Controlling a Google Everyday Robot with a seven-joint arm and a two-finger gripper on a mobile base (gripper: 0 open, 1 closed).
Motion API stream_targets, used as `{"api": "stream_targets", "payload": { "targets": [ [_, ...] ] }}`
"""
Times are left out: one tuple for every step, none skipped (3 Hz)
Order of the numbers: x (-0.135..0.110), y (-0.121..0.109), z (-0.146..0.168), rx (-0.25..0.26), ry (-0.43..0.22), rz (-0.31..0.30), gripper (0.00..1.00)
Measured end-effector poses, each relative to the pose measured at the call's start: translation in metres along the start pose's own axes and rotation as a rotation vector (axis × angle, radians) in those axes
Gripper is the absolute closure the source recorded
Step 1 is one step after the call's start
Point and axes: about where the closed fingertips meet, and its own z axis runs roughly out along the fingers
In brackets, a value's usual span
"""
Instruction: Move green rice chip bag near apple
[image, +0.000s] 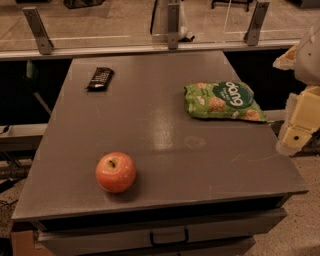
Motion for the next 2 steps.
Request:
{"api": "stream_targets", "payload": {
  "targets": [
    [-0.001, -0.001, -0.001, 0.006, -0.004, 0.0, 0.0],
    [-0.008, -0.014, 0.015, 0.021, -0.04, -0.006, 0.0]
  ]
}}
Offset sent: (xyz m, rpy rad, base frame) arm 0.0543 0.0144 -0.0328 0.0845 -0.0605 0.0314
